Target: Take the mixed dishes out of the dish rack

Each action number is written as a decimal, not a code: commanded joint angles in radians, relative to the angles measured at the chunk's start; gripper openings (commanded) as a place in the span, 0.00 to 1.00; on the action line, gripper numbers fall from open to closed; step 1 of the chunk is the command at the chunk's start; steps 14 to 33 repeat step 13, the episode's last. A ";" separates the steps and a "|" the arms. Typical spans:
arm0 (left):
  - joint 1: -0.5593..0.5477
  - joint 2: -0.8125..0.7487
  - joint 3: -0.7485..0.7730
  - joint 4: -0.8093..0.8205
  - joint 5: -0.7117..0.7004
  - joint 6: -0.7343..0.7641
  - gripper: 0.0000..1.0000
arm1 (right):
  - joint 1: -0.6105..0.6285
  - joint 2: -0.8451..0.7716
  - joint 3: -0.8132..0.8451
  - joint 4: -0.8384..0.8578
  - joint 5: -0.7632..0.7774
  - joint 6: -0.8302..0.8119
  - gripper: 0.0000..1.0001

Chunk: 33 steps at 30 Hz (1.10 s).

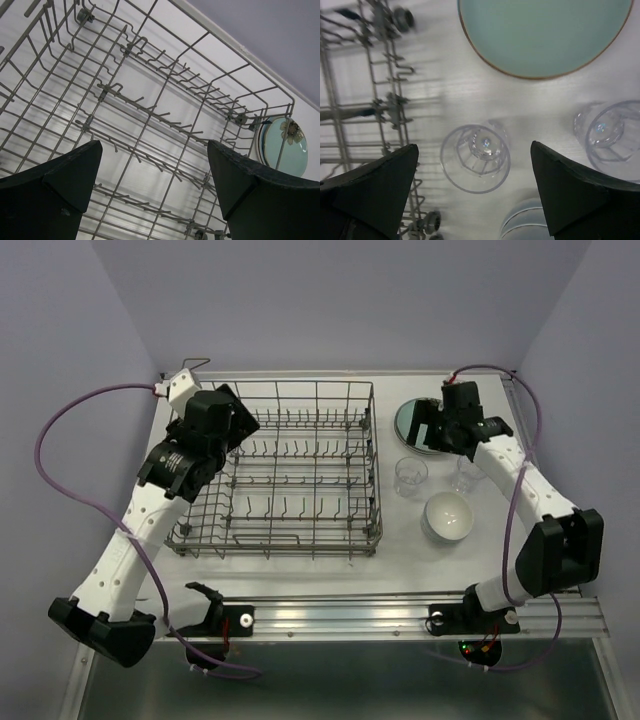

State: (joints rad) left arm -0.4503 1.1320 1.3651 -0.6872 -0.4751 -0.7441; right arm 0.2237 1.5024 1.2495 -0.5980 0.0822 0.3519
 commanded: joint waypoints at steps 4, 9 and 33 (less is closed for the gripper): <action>0.018 -0.057 0.127 -0.031 -0.109 0.038 0.99 | 0.000 -0.218 0.222 0.072 0.305 0.025 1.00; 0.019 -0.155 0.095 -0.041 -0.189 0.026 0.99 | 0.000 -0.350 0.144 0.102 0.525 0.006 1.00; 0.022 -0.231 0.060 -0.061 -0.255 -0.001 0.99 | 0.000 -0.421 0.071 0.118 0.611 0.027 1.00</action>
